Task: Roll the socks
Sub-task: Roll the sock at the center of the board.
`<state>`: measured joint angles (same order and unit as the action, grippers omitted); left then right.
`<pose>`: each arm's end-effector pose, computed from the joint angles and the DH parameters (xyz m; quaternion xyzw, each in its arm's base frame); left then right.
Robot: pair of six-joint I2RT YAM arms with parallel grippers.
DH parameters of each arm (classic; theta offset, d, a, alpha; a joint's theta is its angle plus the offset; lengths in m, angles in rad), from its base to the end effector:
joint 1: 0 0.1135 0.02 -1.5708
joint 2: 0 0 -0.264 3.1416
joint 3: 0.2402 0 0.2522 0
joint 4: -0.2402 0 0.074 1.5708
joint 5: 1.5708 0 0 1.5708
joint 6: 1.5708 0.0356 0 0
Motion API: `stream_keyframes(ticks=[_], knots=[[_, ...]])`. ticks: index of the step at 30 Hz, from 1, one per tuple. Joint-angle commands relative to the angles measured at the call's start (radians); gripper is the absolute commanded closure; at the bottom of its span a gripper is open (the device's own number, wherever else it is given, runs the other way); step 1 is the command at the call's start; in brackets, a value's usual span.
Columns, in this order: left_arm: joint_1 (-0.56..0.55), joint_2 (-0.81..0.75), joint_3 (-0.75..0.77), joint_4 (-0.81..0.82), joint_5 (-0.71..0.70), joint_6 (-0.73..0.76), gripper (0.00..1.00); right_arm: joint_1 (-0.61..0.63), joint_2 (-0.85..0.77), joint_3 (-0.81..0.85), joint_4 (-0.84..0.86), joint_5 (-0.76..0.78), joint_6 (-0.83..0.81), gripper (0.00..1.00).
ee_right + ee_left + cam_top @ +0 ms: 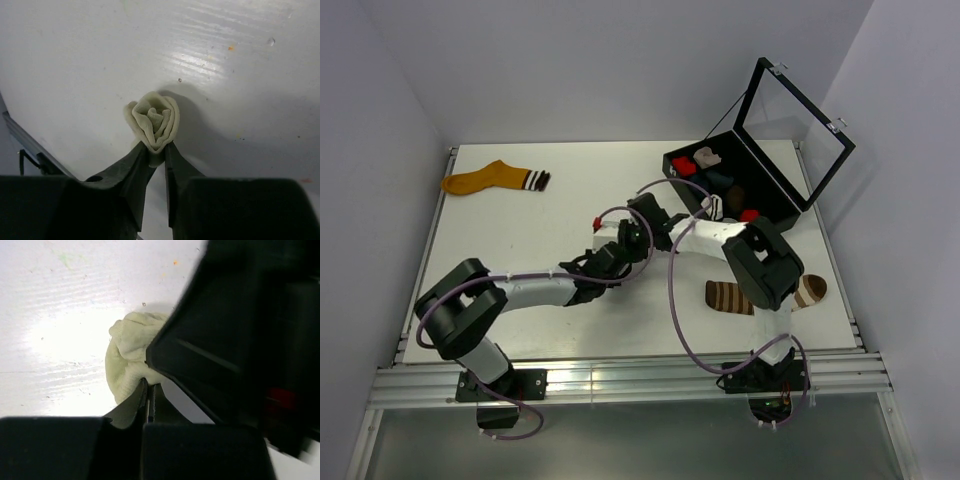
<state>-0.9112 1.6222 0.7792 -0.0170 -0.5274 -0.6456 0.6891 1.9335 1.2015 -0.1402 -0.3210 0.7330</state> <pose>0.2039 -0.2337 0.1548 0.0300 0.9091 -0.0619 0.4108 0.3057 0.2664 0.1587 -0.0343 0.9285 0.3343 0.1580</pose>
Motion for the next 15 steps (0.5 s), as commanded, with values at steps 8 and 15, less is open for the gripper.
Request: stream_keyframes(ticks=[8,15], knots=[[0.351,-0.119,-0.211,0.153,0.736,-0.189,1.0,-0.01,-0.211,-0.12,0.183,-0.056,0.036,0.5],[0.55,-0.094,-0.334,0.383,1.026,-0.356,1.0,-0.003,-0.176,-0.126,0.215,-0.053,0.017,0.47]])
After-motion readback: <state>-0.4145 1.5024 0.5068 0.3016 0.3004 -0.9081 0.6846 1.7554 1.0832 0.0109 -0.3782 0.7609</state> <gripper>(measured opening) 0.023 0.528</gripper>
